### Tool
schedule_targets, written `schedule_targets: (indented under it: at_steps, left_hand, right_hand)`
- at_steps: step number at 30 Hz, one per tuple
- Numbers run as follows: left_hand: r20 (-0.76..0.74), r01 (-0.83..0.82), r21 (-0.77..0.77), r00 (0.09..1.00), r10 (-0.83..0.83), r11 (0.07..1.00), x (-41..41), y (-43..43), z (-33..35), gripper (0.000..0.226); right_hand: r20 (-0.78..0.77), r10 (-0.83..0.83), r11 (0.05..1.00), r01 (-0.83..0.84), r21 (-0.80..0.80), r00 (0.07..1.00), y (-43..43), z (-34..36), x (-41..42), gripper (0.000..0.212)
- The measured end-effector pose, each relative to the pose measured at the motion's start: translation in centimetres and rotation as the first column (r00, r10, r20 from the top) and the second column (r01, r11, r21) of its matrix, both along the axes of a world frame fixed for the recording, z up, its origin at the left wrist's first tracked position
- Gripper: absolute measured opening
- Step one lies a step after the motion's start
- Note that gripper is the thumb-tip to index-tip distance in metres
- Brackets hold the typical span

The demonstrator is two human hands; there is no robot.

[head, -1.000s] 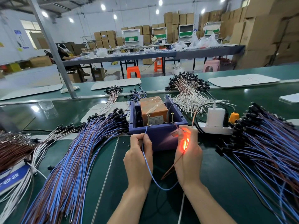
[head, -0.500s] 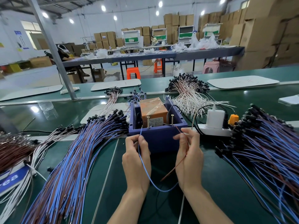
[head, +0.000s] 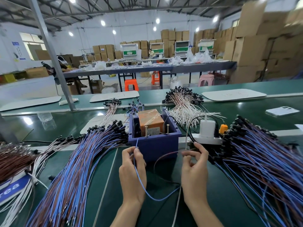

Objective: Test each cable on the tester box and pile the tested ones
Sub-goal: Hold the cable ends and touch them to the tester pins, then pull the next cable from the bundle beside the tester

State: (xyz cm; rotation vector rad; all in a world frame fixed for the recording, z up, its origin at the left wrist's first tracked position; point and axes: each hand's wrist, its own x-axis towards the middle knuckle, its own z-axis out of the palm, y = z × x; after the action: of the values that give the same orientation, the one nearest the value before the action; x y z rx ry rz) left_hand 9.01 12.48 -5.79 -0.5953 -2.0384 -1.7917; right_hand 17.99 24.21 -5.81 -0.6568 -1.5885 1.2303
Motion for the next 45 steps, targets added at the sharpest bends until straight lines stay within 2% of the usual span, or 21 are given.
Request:
schedule_targets:
  at_steps: [2,4,8,13,15,19,20,28,33,39,42,45]
  left_hand:
    - [0.025,-0.008,0.004,1.000,0.008,1.000,0.4,-0.5,0.1,0.013]
    - [0.049,-0.020,0.015,0.999,0.019,1.000,0.7,-1.1,0.1,0.013]
    - [0.121,-0.038,0.012,0.992,0.036,0.999,1.4,-1.9,-0.2,0.013]
    - [0.283,-0.048,-0.075,0.957,0.068,0.996,2.0,-3.4,-0.7,0.007]
    - [0.335,-0.029,-0.101,0.940,0.062,0.994,2.2,-3.7,-0.6,0.021]
    - [0.416,0.013,-0.062,0.909,0.014,0.998,3.2,-4.6,0.0,0.068]
    - [0.422,-0.007,-0.056,0.906,0.030,0.998,3.3,-4.8,0.1,0.071]
    - [0.388,-0.057,-0.025,0.919,0.062,0.998,4.8,-5.4,0.6,0.041]
    - [0.394,-0.042,-0.022,0.918,0.047,0.999,4.8,-5.5,0.6,0.047]
    - [0.366,-0.039,-0.001,0.930,0.036,0.999,4.8,-5.2,0.2,0.030]
    - [0.298,-0.015,-0.036,0.954,0.025,0.999,5.3,-4.9,0.3,0.030]
    - [0.123,0.063,-0.188,0.992,-0.040,0.980,6.4,-4.8,1.2,0.034]
  right_hand:
    - [-0.020,-0.011,0.996,0.009,-0.089,1.000,0.1,-0.3,0.9,0.053]
    - [-0.042,-0.029,0.984,0.021,-0.177,0.999,0.4,-0.5,1.9,0.055]
    - [-0.086,-0.029,0.926,-0.006,-0.377,0.996,1.5,-0.5,3.4,0.042]
    - [-0.104,-0.007,0.901,-0.039,-0.433,0.995,1.2,0.2,5.1,0.035]
    - [-0.104,-0.003,0.895,-0.044,-0.443,0.995,1.0,0.5,5.8,0.034]
    - [-0.115,0.026,0.898,-0.074,-0.434,0.993,0.7,1.0,6.9,0.031]
    - [-0.118,0.039,0.896,-0.087,-0.436,0.992,0.6,1.1,7.0,0.031]
    - [-0.110,0.123,0.886,-0.159,-0.436,0.986,0.0,1.5,8.2,0.025]
    - [-0.105,0.139,0.881,-0.171,-0.442,0.985,0.1,1.4,8.3,0.024]
    - [-0.142,0.150,0.863,-0.199,-0.463,0.978,0.6,0.7,8.3,0.027]
    - [-0.186,0.142,0.844,-0.217,-0.490,0.972,0.9,0.7,8.2,0.027]
    - [-0.256,0.146,0.817,-0.263,-0.514,0.956,0.8,1.5,8.1,0.027]
